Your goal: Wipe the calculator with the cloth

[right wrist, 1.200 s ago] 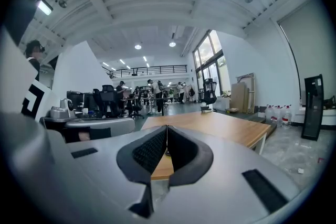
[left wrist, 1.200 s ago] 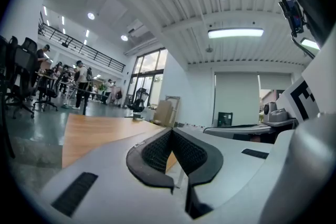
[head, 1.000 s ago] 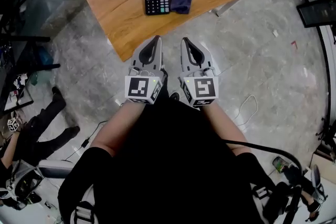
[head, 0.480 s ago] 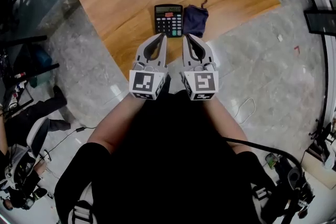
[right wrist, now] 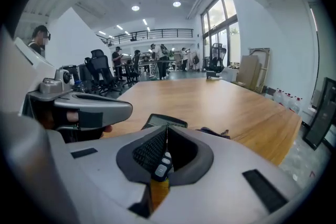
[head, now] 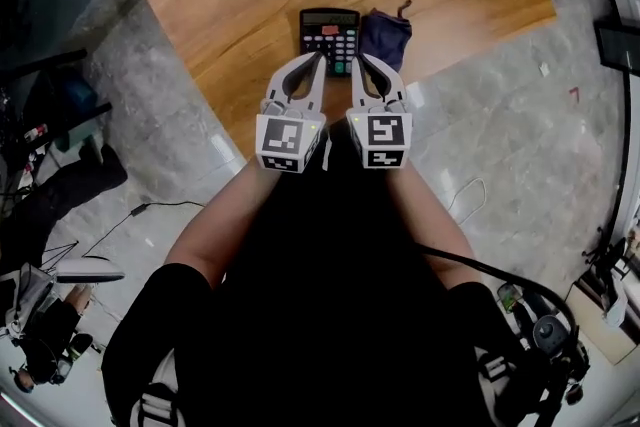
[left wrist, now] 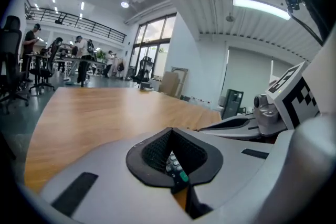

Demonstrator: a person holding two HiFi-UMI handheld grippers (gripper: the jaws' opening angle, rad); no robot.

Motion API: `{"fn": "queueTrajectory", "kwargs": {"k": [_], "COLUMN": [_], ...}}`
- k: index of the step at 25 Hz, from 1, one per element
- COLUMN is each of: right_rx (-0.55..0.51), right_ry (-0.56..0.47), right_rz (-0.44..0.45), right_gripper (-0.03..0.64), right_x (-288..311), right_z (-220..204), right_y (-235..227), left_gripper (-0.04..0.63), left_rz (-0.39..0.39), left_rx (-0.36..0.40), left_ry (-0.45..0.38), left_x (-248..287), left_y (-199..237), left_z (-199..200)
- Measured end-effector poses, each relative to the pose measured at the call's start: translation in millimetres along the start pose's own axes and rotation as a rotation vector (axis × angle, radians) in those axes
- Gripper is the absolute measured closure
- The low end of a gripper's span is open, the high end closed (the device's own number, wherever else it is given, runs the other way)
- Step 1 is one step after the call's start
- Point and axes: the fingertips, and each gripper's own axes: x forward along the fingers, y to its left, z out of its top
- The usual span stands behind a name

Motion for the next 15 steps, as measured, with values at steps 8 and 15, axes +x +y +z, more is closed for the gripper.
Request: {"fn": "queueTrajectory", "kwargs": {"k": [8, 15], "right_rx": [-0.030, -0.045], "right_ry": [0.113, 0.198], "right_rz": [0.029, 0.022], "right_gripper": [0.601, 0.601], "right_x": [33, 52], "right_z": [-41, -57], "right_y": [-11, -12], "left_gripper": [0.588, 0.562], "left_rz": [0.020, -0.003], "left_rx": [-0.062, -0.116], "left_ry": [0.120, 0.184], "left_x": [25, 27], "left_y": [17, 23], "left_z": [-42, -58]}}
